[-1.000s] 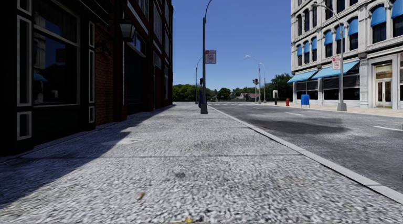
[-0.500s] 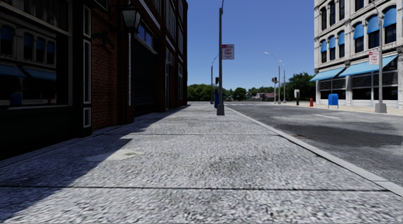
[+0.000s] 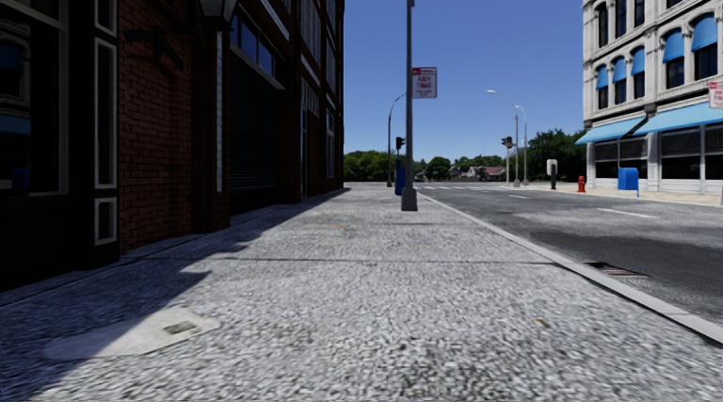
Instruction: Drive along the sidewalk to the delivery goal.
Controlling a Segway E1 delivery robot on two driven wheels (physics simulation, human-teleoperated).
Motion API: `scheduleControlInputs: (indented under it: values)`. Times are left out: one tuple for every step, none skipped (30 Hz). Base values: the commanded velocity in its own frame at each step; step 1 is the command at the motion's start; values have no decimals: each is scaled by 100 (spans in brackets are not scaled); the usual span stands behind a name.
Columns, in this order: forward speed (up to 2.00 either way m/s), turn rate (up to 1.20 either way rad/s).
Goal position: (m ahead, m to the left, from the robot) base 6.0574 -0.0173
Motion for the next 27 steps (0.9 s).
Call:
scheduleControlInputs:
  values:
    - [200,0]
    - [200,0]
    - [200,0]
    - [200,0]
    - [200,0]
    - [200,0]
    - [200,0]
    - [200,0]
    - [200,0]
    - [200,0]
    - [200,0]
    - [200,0]
    - [200,0]
    - [200,0]
    - [200,0]
    - [200,0]
    - [200,0]
    - [200,0]
    - [200,0]
    - [200,0]
    - [200,0]
    - [200,0]
    - [200,0]
    - [200,0]
    - [200,0]
    - [200,0]
    - [200,0]
